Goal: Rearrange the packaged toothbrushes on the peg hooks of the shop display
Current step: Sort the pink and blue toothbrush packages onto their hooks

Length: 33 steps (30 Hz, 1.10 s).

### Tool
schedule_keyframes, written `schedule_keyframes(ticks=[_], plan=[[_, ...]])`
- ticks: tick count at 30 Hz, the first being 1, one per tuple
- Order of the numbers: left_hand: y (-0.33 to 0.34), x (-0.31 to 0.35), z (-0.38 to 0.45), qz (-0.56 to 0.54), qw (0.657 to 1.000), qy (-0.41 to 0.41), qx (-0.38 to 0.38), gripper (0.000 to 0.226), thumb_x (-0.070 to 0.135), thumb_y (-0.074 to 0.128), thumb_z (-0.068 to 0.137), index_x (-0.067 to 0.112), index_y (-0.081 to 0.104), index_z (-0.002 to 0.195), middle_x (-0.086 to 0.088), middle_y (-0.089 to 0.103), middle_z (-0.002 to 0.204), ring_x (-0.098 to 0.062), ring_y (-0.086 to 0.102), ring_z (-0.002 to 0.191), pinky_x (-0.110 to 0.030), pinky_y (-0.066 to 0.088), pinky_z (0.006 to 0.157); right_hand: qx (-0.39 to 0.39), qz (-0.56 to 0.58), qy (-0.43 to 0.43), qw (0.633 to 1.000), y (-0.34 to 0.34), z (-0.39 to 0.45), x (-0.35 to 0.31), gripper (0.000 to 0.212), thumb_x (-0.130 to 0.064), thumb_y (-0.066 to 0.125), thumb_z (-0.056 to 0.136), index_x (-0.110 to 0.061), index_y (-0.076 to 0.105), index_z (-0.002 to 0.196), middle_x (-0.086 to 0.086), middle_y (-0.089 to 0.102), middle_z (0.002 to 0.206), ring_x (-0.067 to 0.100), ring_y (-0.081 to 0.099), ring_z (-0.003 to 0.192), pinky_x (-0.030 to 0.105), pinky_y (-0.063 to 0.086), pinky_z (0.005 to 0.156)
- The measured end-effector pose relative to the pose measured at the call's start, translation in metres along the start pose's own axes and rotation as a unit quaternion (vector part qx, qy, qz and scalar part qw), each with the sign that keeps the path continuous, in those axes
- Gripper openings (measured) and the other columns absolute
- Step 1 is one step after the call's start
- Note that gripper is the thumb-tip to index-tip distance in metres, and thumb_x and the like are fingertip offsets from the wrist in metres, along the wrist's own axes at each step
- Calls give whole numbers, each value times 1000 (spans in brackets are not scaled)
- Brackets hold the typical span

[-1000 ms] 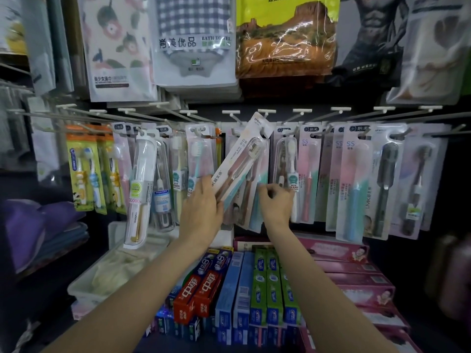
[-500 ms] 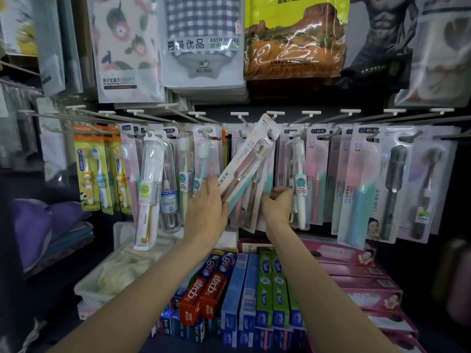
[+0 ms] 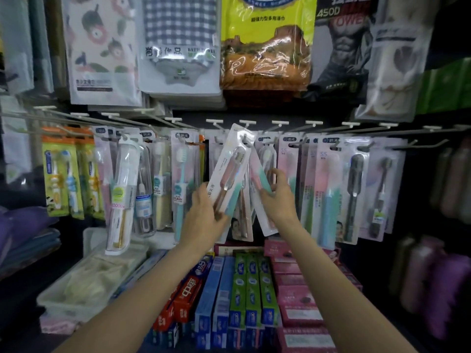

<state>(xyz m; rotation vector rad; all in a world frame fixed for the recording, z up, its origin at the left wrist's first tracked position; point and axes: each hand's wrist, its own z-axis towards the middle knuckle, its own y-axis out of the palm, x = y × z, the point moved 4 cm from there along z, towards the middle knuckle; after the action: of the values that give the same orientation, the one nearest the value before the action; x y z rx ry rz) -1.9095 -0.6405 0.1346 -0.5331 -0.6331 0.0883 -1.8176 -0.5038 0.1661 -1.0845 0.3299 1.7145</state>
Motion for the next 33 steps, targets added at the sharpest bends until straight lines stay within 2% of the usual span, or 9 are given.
schedule_keyframes(ticks=[5, 11, 17, 21, 23, 25, 28, 30, 33], plan=[[10, 8, 6, 15, 1000, -10, -8, 93, 11, 64, 83, 22, -3, 147, -12, 26, 134, -25, 59, 81, -37, 53, 71, -58, -182, -66, 979, -23, 13, -8, 65, 4, 50, 88, -21, 30, 144, 9, 45, 138, 10, 51, 85, 10, 42, 64], [7, 5, 7, 22, 1000, -20, -1, 101, 9, 63, 83, 26, -15, 145, -13, 25, 136, -24, 57, 76, -35, 52, 67, -120, -322, -109, 933, -37, 16, -16, 61, 7, 51, 85, -23, 41, 138, 5, 51, 132, 22, 55, 107, 34, 51, 88], [6, 11, 2, 14, 999, -38, -14, 101, 13, 63, 85, 23, -17, 145, -13, 23, 140, -18, 53, 79, -28, 44, 67, -137, -252, -30, 958, -54, -12, 4, 53, 7, 48, 85, -17, 43, 132, 6, 54, 123, 23, 53, 106, 27, 42, 78], [9, 20, 0, 3, 998, -50, -26, 97, 17, 61, 86, 21, -15, 146, -14, 16, 147, -16, 51, 83, -23, 40, 66, -91, -132, 60, 985, -79, -37, 33, 33, -6, 56, 87, -20, 44, 113, 0, 48, 99, 10, 49, 73, 19, 36, 53], [10, 28, 2, -21, 999, -39, -18, 94, 17, 60, 87, 21, -13, 147, -13, 21, 145, -27, 53, 102, -28, 40, 77, -58, -73, 84, 992, -90, -42, 42, 31, -6, 57, 87, -20, 43, 111, 2, 48, 103, 5, 47, 69, 15, 36, 45], [11, 38, 3, -40, 999, -5, -5, 90, 17, 58, 89, 26, -9, 147, -13, 27, 139, -27, 56, 98, -26, 39, 76, -47, -57, 80, 994, -97, -46, 45, 34, -4, 56, 88, -17, 43, 116, 2, 49, 100, 5, 48, 67, 8, 36, 40], [11, 48, 2, -42, 998, 52, 6, 85, 11, 54, 90, 33, -6, 146, -13, 33, 130, -9, 50, 64, -22, 38, 66, -21, -67, 58, 996, -107, -49, 43, 42, -4, 57, 87, -18, 42, 124, -4, 50, 87, 15, 55, 72, 22, 49, 58], [11, 51, 0, -27, 997, 71, 10, 84, 3, 52, 90, 34, -2, 146, -10, 36, 122, -7, 46, 65, -21, 37, 65, -6, -71, 45, 996, -113, -52, 40, 49, 0, 56, 86, -19, 40, 128, -4, 51, 93, 21, 56, 84, 35, 50, 70], [11, 53, -1, -16, 998, 66, -6, 87, -5, 49, 88, 37, 0, 146, -12, 40, 125, -11, 51, 72, -22, 42, 66, 0, -68, 28, 997, -118, -57, 37, 52, 7, 53, 85, -18, 38, 129, 3, 46, 110, 17, 54, 80, 22, 45, 56]])
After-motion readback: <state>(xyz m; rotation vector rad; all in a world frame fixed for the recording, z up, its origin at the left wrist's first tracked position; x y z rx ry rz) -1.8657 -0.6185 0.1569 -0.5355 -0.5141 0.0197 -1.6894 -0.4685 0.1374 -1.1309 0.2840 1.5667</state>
